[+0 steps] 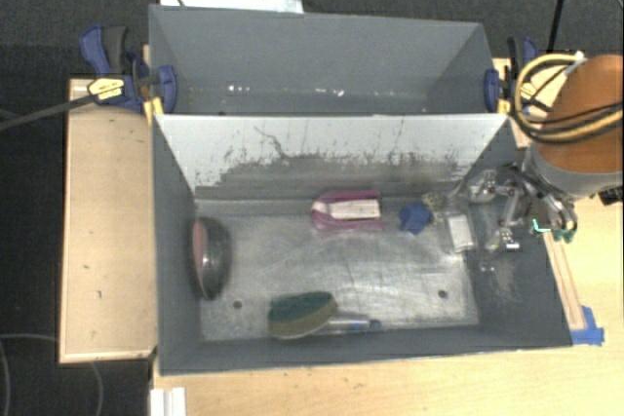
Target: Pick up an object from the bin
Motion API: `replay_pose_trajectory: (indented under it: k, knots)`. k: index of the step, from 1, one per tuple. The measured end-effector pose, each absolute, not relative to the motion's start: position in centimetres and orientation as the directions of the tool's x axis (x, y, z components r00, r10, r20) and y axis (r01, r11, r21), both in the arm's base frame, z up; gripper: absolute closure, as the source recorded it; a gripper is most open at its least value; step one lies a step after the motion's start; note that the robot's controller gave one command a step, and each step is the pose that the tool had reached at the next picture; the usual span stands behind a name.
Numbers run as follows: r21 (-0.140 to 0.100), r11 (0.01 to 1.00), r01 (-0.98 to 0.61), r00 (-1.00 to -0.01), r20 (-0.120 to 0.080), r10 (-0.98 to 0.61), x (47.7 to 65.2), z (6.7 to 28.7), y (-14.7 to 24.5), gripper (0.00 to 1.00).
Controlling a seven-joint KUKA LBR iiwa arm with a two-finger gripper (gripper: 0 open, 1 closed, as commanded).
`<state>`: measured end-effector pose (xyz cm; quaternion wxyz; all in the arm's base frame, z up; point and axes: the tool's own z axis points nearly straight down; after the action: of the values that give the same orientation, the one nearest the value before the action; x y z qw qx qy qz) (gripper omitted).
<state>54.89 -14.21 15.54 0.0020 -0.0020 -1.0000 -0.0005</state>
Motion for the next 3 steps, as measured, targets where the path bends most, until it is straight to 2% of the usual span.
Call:
replay_pose_trajectory:
  k: [1,2,3]
  knots:
    - [0.005,0.907,0.422,-0.907,0.000,0.422,57.3,7.0,-15.0,0.00]
    - [0.009,0.657,0.754,-0.657,0.002,0.754,53.2,7.1,-13.1,0.00]
    - [0.015,0.526,0.850,-0.526,0.004,0.850,53.5,7.1,-13.7,0.00]
